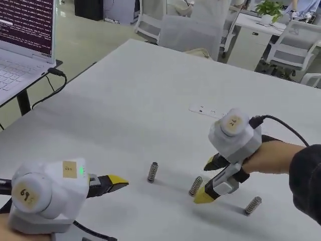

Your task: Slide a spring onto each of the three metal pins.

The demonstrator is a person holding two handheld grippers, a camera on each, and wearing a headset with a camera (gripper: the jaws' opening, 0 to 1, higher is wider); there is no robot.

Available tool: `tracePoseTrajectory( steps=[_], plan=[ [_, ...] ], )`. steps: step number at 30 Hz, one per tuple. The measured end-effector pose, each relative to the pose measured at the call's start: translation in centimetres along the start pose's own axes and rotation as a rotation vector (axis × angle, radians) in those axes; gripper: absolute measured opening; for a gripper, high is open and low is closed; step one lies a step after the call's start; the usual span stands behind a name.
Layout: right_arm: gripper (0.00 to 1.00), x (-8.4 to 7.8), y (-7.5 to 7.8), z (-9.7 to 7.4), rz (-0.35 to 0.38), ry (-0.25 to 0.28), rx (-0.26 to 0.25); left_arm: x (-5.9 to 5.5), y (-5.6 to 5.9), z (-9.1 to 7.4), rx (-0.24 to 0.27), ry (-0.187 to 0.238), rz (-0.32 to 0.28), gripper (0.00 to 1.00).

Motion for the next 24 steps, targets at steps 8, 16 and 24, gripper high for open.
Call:
tracePoseTrajectory(
  steps=[8,16,24],
  plan=[
    [0.74,-0.3,0.1,-0.5,0.015,0.084,-0.055,0.0,0.0,0.1,-0.003,-0.002,-0.001,0.79],
    [0.85,-0.6,0.4,-1.2,0.059,0.178,-0.117,0.2,-0.1,0.3,-0.003,0.001,-0.001,0.79],
    [0.92,-1.2,0.5,-1.9,0.104,0.251,-0.162,0.4,-0.2,0.5,-0.005,0.000,-0.002,0.79]
  ],
)
Point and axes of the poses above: the centre of the closed fingertips' face, and the gripper's own axes: z roughly forward along the fingers, y roughly to its right, x roughly out of its top, the point moved 3 cm from there along -z, roughly backward along the fingers, and after that the axes turned 12 degrees about -z, right-handed, at the moved point
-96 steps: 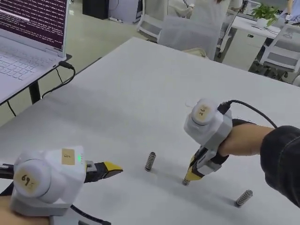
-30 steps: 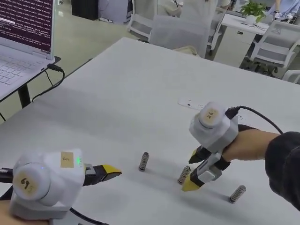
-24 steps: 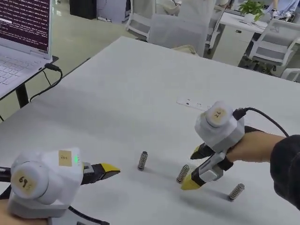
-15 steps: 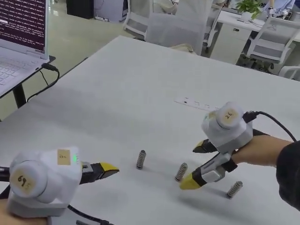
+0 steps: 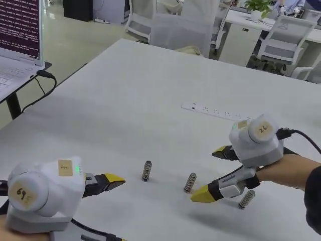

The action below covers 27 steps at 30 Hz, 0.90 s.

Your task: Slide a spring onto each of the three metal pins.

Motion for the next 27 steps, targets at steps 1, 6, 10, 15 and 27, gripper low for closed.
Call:
tracePoseTrajectory(
  steps=[1,6,10,15,27],
  plan=[
    [0.94,0.1,0.3,-0.1,-0.005,0.033,-0.026,0.0,0.0,0.0,0.000,0.001,-0.001,0.79],
    [1.00,0.5,0.6,-0.8,0.019,0.118,-0.065,0.2,-0.3,0.1,0.006,0.005,-0.005,0.79],
    [1.00,0.5,1.1,-1.3,0.031,0.147,-0.100,0.3,-0.3,0.2,0.005,0.007,-0.007,0.79],
    [1.00,0.3,1.4,-2.3,0.057,0.190,-0.147,0.4,-0.5,0.4,0.010,0.015,-0.015,0.79],
    [1.00,0.4,1.6,-4.0,0.097,0.268,-0.221,0.4,-0.9,0.3,0.028,0.021,-0.032,0.80]
  ],
)
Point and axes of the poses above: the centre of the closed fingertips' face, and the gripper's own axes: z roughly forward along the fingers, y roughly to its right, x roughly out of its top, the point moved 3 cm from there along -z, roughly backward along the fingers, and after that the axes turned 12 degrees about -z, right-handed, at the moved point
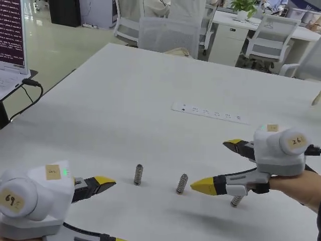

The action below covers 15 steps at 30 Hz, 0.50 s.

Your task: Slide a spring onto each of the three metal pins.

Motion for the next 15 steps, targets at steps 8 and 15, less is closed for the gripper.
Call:
tracePoseTrajectory(
  steps=[8,15],
  plan=[
    [1.00,-0.1,0.1,-1.0,0.007,0.028,-0.041,0.2,-0.2,-0.1,0.010,0.015,-0.007,0.81],
    [1.00,-0.5,0.6,-2.2,0.031,0.050,-0.088,0.3,-0.3,0.0,0.009,0.017,-0.007,0.81]
  ],
)
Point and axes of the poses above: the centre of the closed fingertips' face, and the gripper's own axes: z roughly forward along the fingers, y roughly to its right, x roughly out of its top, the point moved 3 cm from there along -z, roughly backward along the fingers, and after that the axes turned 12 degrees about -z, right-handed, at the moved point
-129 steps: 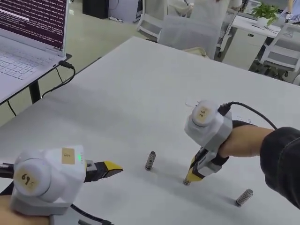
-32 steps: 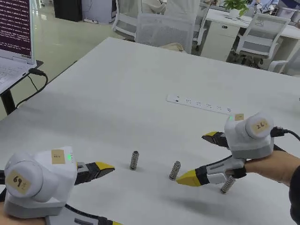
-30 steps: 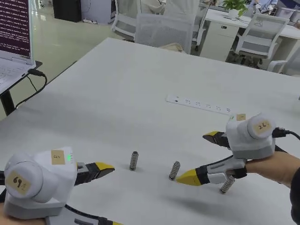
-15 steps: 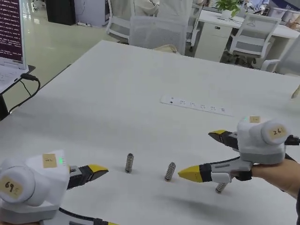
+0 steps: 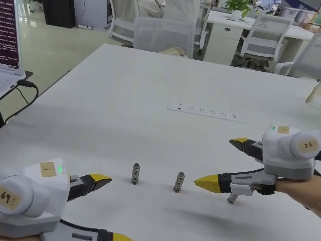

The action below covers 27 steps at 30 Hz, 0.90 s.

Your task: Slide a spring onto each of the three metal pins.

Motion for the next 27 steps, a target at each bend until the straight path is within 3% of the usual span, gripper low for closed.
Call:
tracePoseTrajectory(
  steps=[14,27],
  plan=[
    [1.00,-0.5,1.0,-3.1,0.037,0.046,-0.090,0.5,-0.3,0.1,0.006,0.008,-0.005,0.82],
    [1.00,-2.3,-1.0,-5.2,0.048,0.040,-0.098,0.6,-0.2,0.0,0.018,0.015,-0.017,0.83]
  ],
)
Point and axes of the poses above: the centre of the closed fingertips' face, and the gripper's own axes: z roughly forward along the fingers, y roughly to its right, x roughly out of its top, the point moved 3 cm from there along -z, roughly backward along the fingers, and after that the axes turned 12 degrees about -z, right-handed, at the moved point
